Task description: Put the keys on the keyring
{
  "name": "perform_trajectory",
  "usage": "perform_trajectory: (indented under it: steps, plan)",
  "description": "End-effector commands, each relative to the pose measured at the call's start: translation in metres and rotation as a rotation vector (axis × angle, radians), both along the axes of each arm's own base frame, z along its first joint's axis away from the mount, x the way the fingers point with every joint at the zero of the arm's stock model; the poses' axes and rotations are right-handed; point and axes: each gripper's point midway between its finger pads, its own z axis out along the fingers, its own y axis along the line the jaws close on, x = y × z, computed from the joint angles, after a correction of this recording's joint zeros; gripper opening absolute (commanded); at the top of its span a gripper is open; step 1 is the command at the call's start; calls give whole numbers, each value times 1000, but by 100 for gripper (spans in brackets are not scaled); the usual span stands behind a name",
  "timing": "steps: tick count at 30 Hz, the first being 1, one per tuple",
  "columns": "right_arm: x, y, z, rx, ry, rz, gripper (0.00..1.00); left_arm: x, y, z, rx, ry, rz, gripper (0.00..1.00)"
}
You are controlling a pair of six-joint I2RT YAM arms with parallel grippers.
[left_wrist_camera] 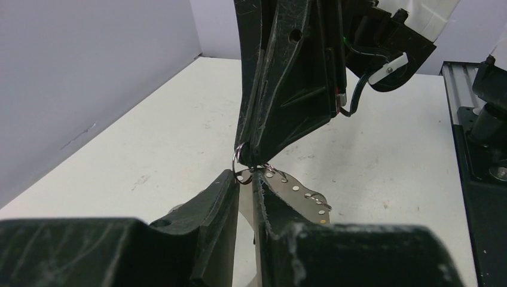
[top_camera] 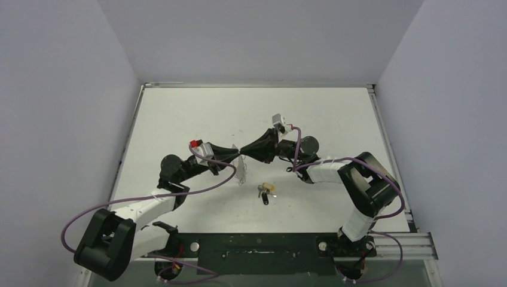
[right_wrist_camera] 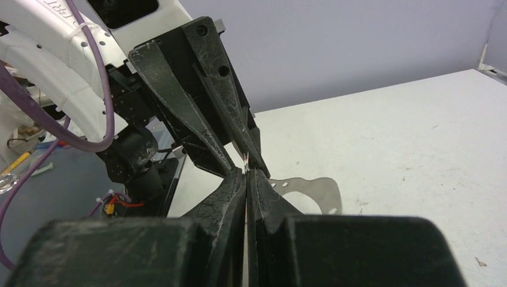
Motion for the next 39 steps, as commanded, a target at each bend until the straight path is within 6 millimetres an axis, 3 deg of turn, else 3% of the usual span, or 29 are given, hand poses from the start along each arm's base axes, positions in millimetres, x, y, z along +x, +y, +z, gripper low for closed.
perform_trajectory:
  steps: [1, 8, 18, 24, 31, 35, 39]
  plan:
    - [-8, 1, 28, 65, -99, 23, 0, 6, -1, 15, -21, -59, 20, 12]
    - [-11, 2, 24, 56, -92, 36, 0, 7, 1, 19, -39, -70, 40, 8]
    - [-12, 5, 19, 48, -86, 47, 0, 10, 1, 26, -64, -80, 41, 14]
    - [-12, 4, 16, 43, -82, 46, 0, 11, 1, 27, -68, -80, 45, 1]
    - [-6, 2, 11, 38, -72, 29, 0, 12, 5, 28, -82, -70, 66, 0]
    - [-2, 0, 11, 40, -68, 12, 15, 13, 7, 25, -61, -54, 83, 0]
    - [-1, 0, 12, 41, -68, 10, 20, 15, 9, 20, -25, -35, 97, 0]
